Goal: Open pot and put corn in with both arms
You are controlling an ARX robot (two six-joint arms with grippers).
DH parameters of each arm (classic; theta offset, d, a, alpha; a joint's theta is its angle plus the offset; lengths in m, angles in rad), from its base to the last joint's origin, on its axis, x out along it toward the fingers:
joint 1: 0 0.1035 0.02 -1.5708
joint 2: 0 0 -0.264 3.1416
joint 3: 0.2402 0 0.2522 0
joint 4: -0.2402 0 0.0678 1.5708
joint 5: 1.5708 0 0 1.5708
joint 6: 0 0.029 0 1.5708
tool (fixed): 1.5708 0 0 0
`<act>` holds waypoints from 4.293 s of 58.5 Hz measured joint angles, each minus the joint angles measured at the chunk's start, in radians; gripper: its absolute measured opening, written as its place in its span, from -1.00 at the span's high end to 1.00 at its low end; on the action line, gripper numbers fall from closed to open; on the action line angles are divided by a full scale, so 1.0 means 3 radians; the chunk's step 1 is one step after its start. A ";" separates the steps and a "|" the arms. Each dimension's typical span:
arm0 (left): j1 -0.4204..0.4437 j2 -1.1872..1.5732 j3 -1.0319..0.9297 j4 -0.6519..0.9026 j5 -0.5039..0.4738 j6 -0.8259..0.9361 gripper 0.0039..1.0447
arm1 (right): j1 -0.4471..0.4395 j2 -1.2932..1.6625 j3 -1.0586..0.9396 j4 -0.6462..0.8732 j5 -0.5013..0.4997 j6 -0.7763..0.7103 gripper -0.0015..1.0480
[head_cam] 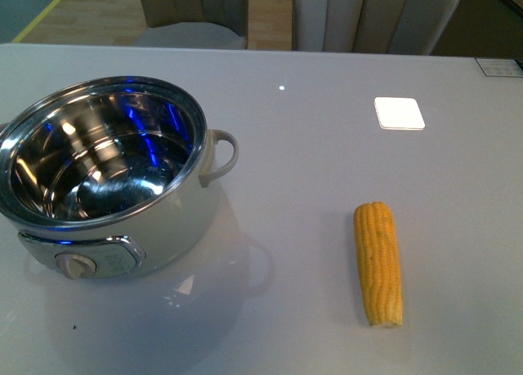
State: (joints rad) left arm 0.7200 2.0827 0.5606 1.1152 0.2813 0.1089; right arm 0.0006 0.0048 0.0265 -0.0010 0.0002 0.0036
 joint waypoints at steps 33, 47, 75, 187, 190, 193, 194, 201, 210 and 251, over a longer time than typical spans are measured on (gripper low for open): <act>-0.0581 0.1208 0.1221 -0.0121 -0.0401 -0.0084 0.15 | 0.0000 0.0000 0.0000 0.0000 0.0000 0.0000 -0.83; -0.0707 0.1537 0.1532 -0.0130 -0.0432 -0.0092 0.15 | 0.0000 0.0000 0.0000 0.0000 0.0000 0.0000 -0.83; -0.0757 0.1663 0.1623 -0.0134 -0.0443 -0.0163 -0.23 | 0.0000 0.0000 0.0000 0.0000 0.0000 0.0000 -0.83; -0.2383 -0.4835 -0.1826 -0.1671 -0.0918 -0.0395 0.94 | 0.0000 -0.0001 0.0000 0.0000 -0.0001 0.0000 -0.83; -0.2387 -0.4949 -0.1826 -0.1774 -0.0940 -0.0395 0.94 | 0.0000 -0.0001 0.0000 0.0000 0.0000 0.0000 -0.83; -0.2389 -0.5057 -0.1827 -0.1876 -0.0940 -0.0395 0.94 | 0.0000 0.0000 0.0000 -0.0001 -0.0001 0.0000 -0.83; -0.2389 -0.5100 -0.1827 -0.1912 -0.0938 -0.0395 0.94 | 0.0000 -0.0001 0.0000 -0.0001 -0.0001 0.0000 -0.83; -0.2391 -0.5342 -0.1827 -0.2136 -0.0938 -0.0395 0.94 | 0.0000 -0.0001 0.0000 0.0000 -0.0001 0.0000 -0.83; -0.2392 -0.5601 -0.1827 -0.2382 -0.0938 -0.0395 0.94 | 0.0000 -0.0001 0.0000 0.0000 0.0000 0.0000 -0.83; -0.2392 -0.6611 -0.1826 -0.3483 -0.0933 -0.0394 0.94 | 0.0000 -0.0001 0.0000 0.0000 -0.0001 0.0000 -0.83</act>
State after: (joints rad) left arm 0.0025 0.0994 0.0128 0.0704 0.0013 -0.0093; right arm 0.0006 0.0044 0.0265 -0.0010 -0.0002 0.0036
